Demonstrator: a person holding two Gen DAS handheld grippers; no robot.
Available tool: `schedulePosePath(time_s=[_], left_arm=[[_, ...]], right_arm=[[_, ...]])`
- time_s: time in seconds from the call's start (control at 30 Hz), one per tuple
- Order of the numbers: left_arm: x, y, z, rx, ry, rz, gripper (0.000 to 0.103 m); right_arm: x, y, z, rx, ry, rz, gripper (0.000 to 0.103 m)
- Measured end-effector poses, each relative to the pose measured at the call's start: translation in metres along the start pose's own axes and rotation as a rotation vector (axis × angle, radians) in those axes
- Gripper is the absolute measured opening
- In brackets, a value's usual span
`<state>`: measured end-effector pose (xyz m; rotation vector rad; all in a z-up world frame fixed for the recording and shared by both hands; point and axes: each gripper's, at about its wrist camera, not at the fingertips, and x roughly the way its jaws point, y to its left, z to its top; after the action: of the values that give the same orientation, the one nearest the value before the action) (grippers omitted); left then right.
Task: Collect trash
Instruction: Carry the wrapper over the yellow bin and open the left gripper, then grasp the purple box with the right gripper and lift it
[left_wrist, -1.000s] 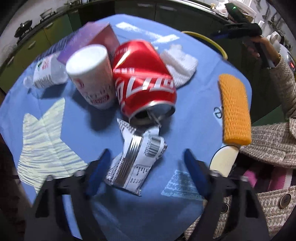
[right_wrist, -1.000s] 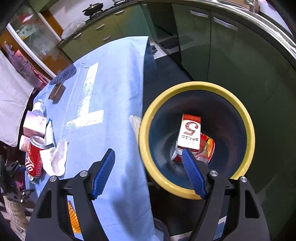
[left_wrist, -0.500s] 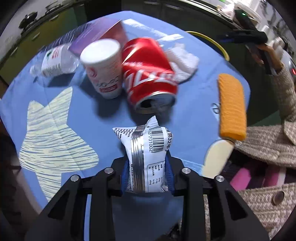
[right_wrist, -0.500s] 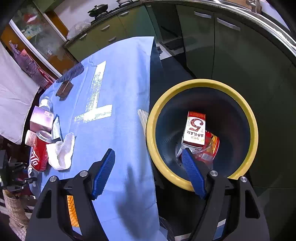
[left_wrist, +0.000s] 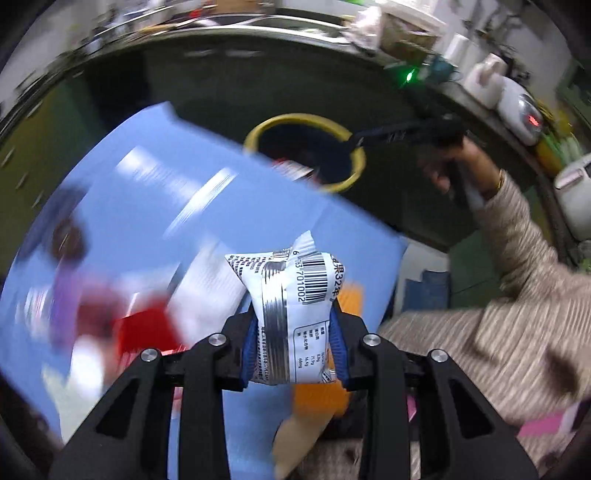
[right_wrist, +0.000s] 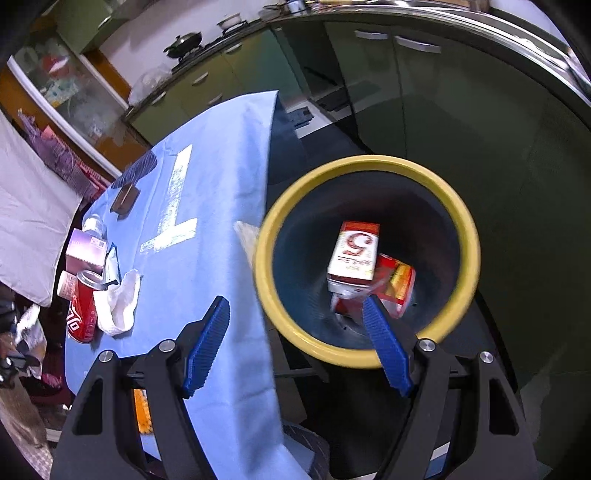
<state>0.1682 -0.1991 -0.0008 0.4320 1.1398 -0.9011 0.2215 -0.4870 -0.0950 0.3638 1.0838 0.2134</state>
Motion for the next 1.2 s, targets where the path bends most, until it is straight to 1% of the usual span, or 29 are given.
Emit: schedulePosePath(time_s=[0.03,0.1,0.13,0.2,0.3,0.33,0.37,0.4,0.43,0.5,0.6,0.67,0.73,0.8,0.87,0.93,1.03,1.07,1.1,1.13,1.17,1.2], left_arm=[[0.012,-0.007,0.028,0.020,0.000,-0.017,0.032],[0.038,-0.016,0.069,0.032,0.007,-0.030,0.032],[0.047,-0.017,0.081,0.029,0.007,-0.034,0.032],[0.079,-0.020,0.121,0.017,0.017,-0.045,0.032],[0.122,-0.026,0.163,0.012,0.040,-0.043,0.033],[0.137,-0.027,0.176,0.005,0.051,-0.038,0.036],[0.148,-0.028,0.184,-0.005,0.056,-0.031,0.040],[0.158,-0.027,0.193,-0.018,0.061,-0.027,0.053],[0.164,-0.027,0.200,-0.029,0.062,-0.024,0.062],[0.173,-0.026,0.213,-0.048,0.055,-0.025,0.063],[0.159,-0.028,0.213,-0.054,0.034,-0.054,0.064],[0.133,-0.030,0.203,-0.044,-0.016,-0.070,0.064],[0.096,-0.031,0.184,-0.029,-0.085,-0.075,0.068],[0.062,-0.027,0.162,-0.039,-0.137,-0.067,0.069],[0.019,-0.017,0.129,-0.064,-0.204,-0.049,0.073],[-0.016,-0.006,0.096,-0.096,-0.257,-0.007,0.085],[-0.070,0.019,0.026,-0.185,-0.337,0.130,0.088],[-0.080,0.024,0.011,-0.212,-0.350,0.160,0.088],[-0.092,0.032,-0.009,-0.251,-0.362,0.201,0.089],[-0.104,0.042,-0.035,-0.303,-0.371,0.249,0.089],[-0.110,0.051,-0.047,-0.330,-0.372,0.264,0.089],[-0.117,0.058,-0.066,-0.369,-0.372,0.279,0.089]], right_arm=[[-0.005,-0.006,-0.003,0.009,-0.006,-0.001,0.074],[-0.015,-0.018,-0.010,0.025,-0.016,-0.001,0.074],[-0.018,-0.022,-0.014,0.029,-0.020,-0.004,0.074],[-0.029,-0.033,-0.020,0.036,-0.031,-0.018,0.074],[-0.044,-0.047,-0.028,0.050,-0.051,-0.032,0.074],[-0.048,-0.052,-0.029,0.055,-0.056,-0.035,0.074],[-0.053,-0.057,-0.032,0.061,-0.064,-0.038,0.074],[-0.057,-0.062,-0.034,0.068,-0.071,-0.041,0.075],[-0.060,-0.065,-0.036,0.073,-0.074,-0.043,0.075],[-0.065,-0.071,-0.040,0.082,-0.078,-0.048,0.075],[-0.070,-0.077,-0.043,0.085,-0.078,-0.053,0.075],[-0.071,-0.074,-0.042,0.073,-0.081,-0.042,0.075],[-0.071,-0.066,-0.037,0.049,-0.083,-0.018,0.075],[-0.068,-0.046,-0.028,0.007,-0.076,0.023,0.075],[-0.062,-0.019,-0.019,-0.046,-0.061,0.057,0.075],[-0.054,0.010,-0.010,-0.112,-0.035,0.098,0.075],[-0.036,0.068,0.004,-0.230,0.004,0.150,0.075],[-0.032,0.081,0.007,-0.254,0.012,0.165,0.075],[-0.024,0.104,0.012,-0.287,0.029,0.198,0.075],[-0.018,0.118,0.015,-0.303,0.041,0.220,0.075],[-0.010,0.138,0.018,-0.327,0.060,0.251,0.075],[-0.001,0.158,0.021,-0.352,0.080,0.277,0.075]])
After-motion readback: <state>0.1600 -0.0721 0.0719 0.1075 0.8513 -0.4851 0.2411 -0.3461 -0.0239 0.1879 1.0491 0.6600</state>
